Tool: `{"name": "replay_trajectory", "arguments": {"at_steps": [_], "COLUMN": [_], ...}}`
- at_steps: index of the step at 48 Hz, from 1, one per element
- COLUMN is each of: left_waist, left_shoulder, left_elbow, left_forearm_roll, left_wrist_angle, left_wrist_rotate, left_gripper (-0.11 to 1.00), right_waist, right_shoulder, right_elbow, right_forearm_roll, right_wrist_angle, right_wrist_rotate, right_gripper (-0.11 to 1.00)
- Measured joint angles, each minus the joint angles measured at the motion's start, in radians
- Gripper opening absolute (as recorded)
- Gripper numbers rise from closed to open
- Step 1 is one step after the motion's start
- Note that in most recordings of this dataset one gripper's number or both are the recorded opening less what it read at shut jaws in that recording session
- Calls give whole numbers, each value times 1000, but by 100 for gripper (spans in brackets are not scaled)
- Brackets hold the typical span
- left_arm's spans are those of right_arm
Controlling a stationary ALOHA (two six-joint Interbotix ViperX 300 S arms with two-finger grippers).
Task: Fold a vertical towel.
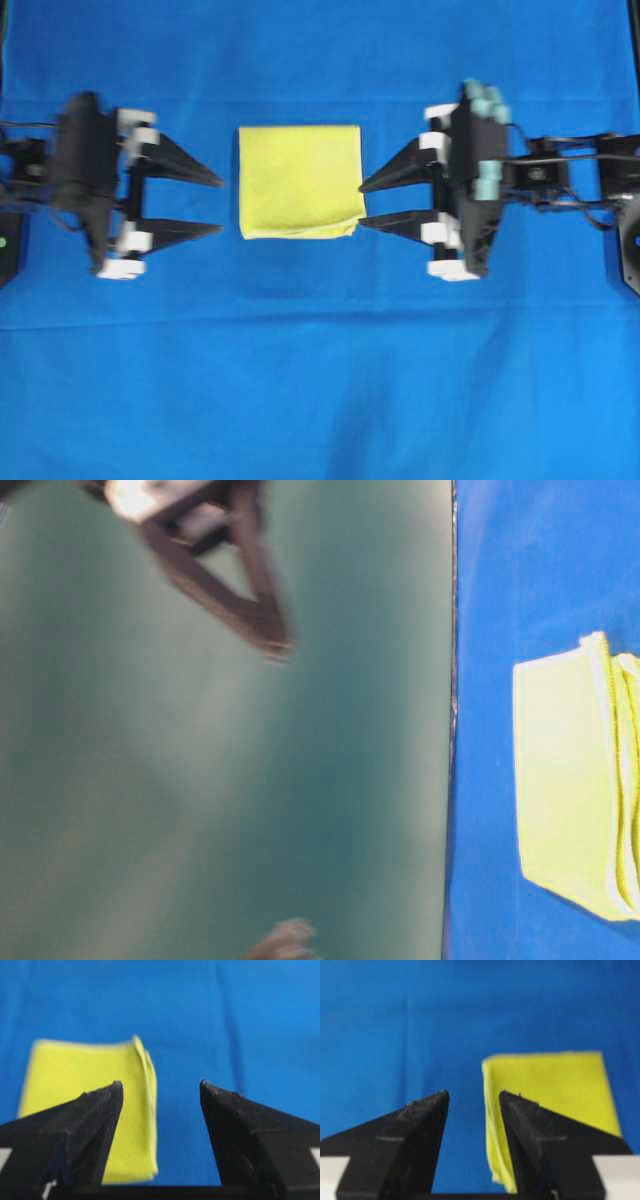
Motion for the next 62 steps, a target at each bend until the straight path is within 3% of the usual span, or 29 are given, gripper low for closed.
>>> {"name": "replay_trajectory", "arguments": {"at_steps": [10,23,37,51,62], "left_waist": [2,9,11,12,12], "left_shoulder": [-239,-494,-693,-769,-770], "left_elbow": [29,60,206,290,299], "left_forearm_roll": [0,0,0,0,2], "left_wrist_angle": [77,268,310,311,310], "left_wrist_rotate": [18,21,-6,-32,-32], "left_gripper": [59,59,59,59,59], "right_waist": [-2,-14,-26,-61,-63], "right_shoulder": [-178,-451,-698,-784,-784], "right_elbow": [43,150,333,495,522], "right_forearm_roll": [-20,-21,-20,-17,-18], "right_wrist_angle": [37,94,130,109,83], "right_wrist_rotate": [-2,-2,6,52,54], "right_gripper": [51,51,50,50,50]}}
